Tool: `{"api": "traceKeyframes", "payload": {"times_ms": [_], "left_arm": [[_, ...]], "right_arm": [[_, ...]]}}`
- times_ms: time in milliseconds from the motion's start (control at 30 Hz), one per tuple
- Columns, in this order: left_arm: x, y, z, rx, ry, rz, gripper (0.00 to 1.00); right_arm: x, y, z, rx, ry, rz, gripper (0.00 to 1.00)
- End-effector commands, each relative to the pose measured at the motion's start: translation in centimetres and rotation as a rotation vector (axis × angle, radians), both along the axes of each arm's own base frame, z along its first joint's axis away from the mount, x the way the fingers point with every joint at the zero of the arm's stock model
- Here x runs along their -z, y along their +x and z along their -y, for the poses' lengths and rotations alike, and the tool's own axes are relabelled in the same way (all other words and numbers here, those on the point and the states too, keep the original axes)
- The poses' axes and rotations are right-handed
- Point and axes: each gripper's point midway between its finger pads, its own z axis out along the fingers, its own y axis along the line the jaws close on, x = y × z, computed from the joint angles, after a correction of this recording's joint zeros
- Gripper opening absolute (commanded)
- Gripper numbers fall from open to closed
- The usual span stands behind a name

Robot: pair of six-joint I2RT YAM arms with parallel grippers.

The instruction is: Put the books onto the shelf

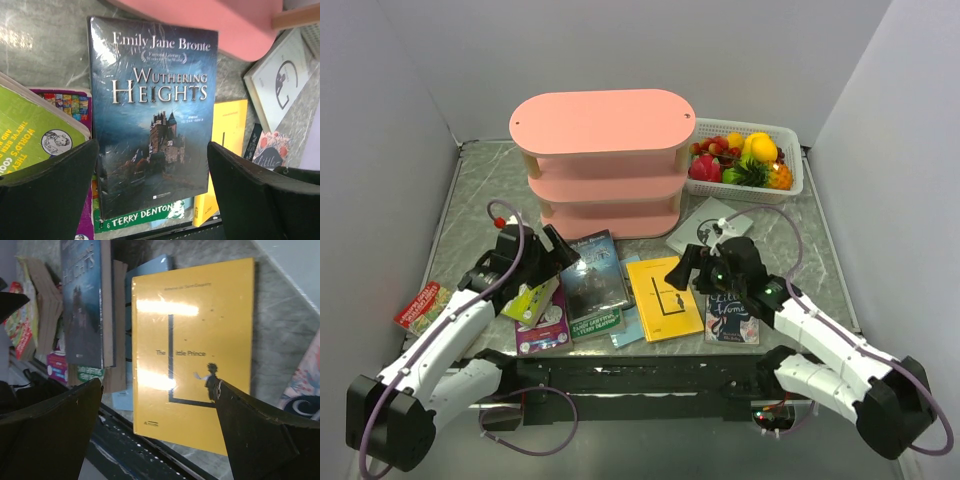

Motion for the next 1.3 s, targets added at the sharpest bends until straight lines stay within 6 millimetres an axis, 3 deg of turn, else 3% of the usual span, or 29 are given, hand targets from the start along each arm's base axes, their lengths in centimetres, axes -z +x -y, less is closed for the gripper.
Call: {"api": "traceKeyframes", "payload": {"times_ms": [0,200,233,267,333,367,633,900,967,1000,1133,1167,1200,1267], "left_arm": [[1.3,-0.6,0.9,0.034,-0.032,-0.042,0.96],[4.4,-1.4,-0.5,-0.037,0.025,-0.144,0.98],[4.7,-1.6,-0.5,-0.041,0.024,-0.156,0.99],[4.9,-1.7,-0.6,-0.044,0.025,-0.165,0.99],[5.4,-2.1,-0.7,-0.048,0.028,-0.182,0.99],[5.5,-2.3,-0.8,-0.049,0.028,-0.187,0.99],[6.1,-2.7,-0.8,-0.050,0.025,-0.198,0.97],[6.1,-2.8,-0.5,-0.033,0.016,-0.199,0.98],[6.3,-2.8,-0.5,-0.030,0.016,-0.204,0.98],[6.3,-2.8,-0.4,-0.029,0.013,-0.204,0.98],[6.4,-2.9,-0.2,-0.015,0.011,-0.208,0.97],[6.4,-2.9,-0.2,-0.016,0.011,-0.206,0.97],[6.3,-2.9,-0.2,-0.016,0.011,-0.206,0.97],[6.1,-2.9,-0.3,-0.018,0.011,-0.199,0.98]], "right_arm": [[-3.3,0.7,-4.1,-0.127,0.167,0.013,0.99],[-4.1,1.1,-8.7,-0.257,0.304,-0.031,0.97],[-3.1,1.2,-9.3,-0.262,0.318,-0.082,0.96],[-3.7,1.5,-10.2,-0.288,0.348,-0.069,0.96],[-2.5,1.5,-11.3,-0.318,0.355,-0.125,0.94],[-2.8,1.5,-12.1,-0.342,0.363,-0.120,0.93],[2.0,1.5,-13.9,-0.372,0.273,-0.212,0.89],[2.2,0.4,-16.1,-0.506,0.401,-0.254,0.81],[1.1,-0.1,-16.7,-0.563,0.461,-0.242,0.79],[1.7,-0.2,-16.9,-0.571,0.470,-0.261,0.77],[1.0,-0.8,-17.3,-0.611,0.566,-0.275,0.64],[0.3,-0.7,-17.6,-0.629,0.596,-0.239,0.57],[0.3,-1.0,-17.5,-0.642,0.606,-0.252,0.43],[0.1,-1.1,-17.4,-0.648,0.619,-0.255,0.36]]}}
